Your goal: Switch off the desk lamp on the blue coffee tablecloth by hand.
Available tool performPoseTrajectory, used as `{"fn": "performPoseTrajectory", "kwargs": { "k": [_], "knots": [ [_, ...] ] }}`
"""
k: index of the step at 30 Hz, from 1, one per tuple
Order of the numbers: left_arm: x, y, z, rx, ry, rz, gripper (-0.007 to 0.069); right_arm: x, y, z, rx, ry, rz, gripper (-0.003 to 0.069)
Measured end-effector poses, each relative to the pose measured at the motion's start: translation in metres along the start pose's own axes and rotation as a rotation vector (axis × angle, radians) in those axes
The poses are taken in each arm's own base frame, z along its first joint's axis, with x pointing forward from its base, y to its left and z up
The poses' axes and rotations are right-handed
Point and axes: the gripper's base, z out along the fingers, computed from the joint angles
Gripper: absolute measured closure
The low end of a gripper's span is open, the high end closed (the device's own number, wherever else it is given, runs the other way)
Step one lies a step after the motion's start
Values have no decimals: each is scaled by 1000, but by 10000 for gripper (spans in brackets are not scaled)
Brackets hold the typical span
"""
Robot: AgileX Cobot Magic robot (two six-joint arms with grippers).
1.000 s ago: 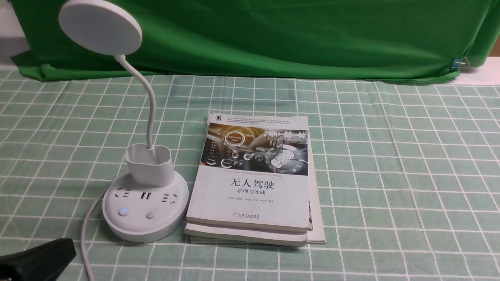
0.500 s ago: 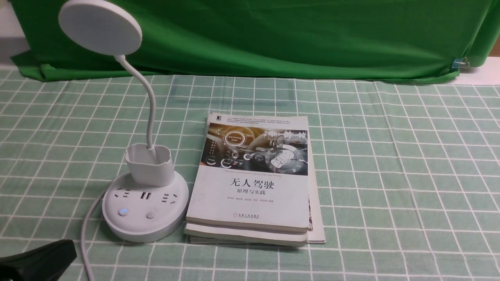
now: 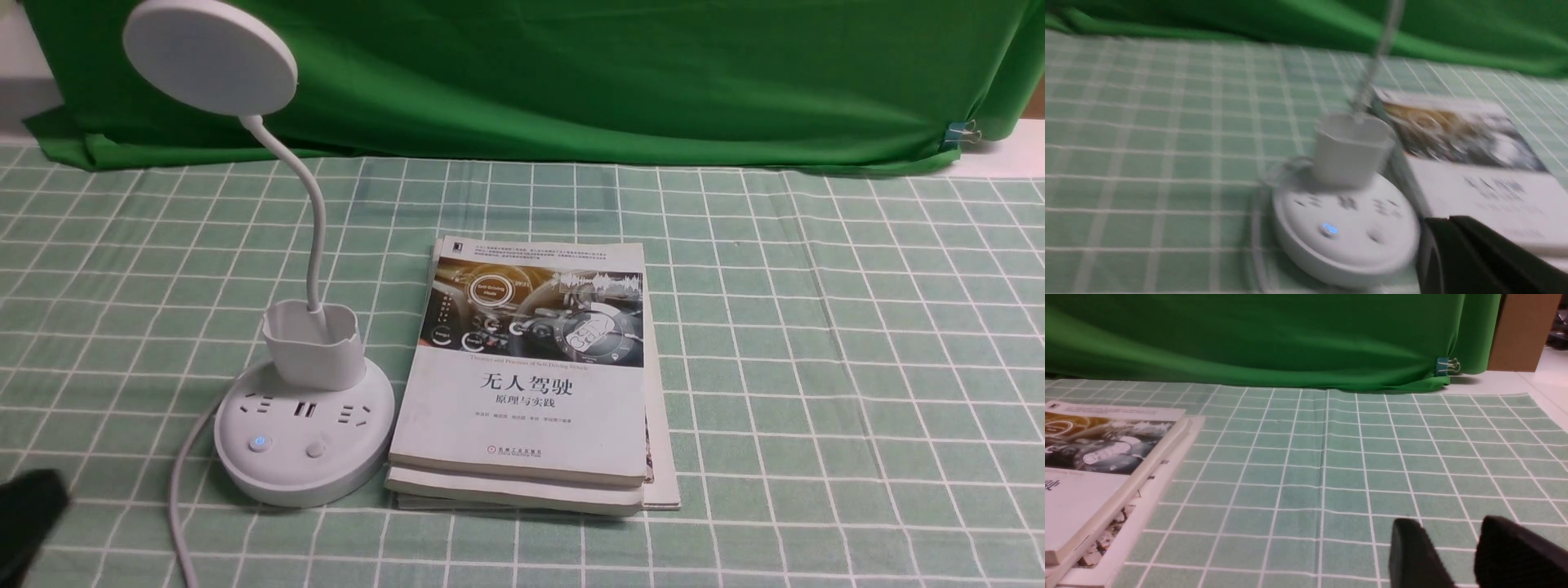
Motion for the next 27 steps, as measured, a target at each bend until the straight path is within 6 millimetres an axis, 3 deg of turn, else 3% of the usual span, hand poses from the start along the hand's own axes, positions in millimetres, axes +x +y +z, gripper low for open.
{"fn": "performPoseTrajectory", "kwargs": {
  "k": [6,13,27],
  "knots": [
    [26,7,0,-74,-95,-3,626,0,0,0,0,0,0,417],
    [54,11,9,-86,-49,-11,626,0,0,0,0,0,0,417],
    [58,11,9,-85,-20,-25,626,0,0,0,0,0,0,417]
  ]
}}
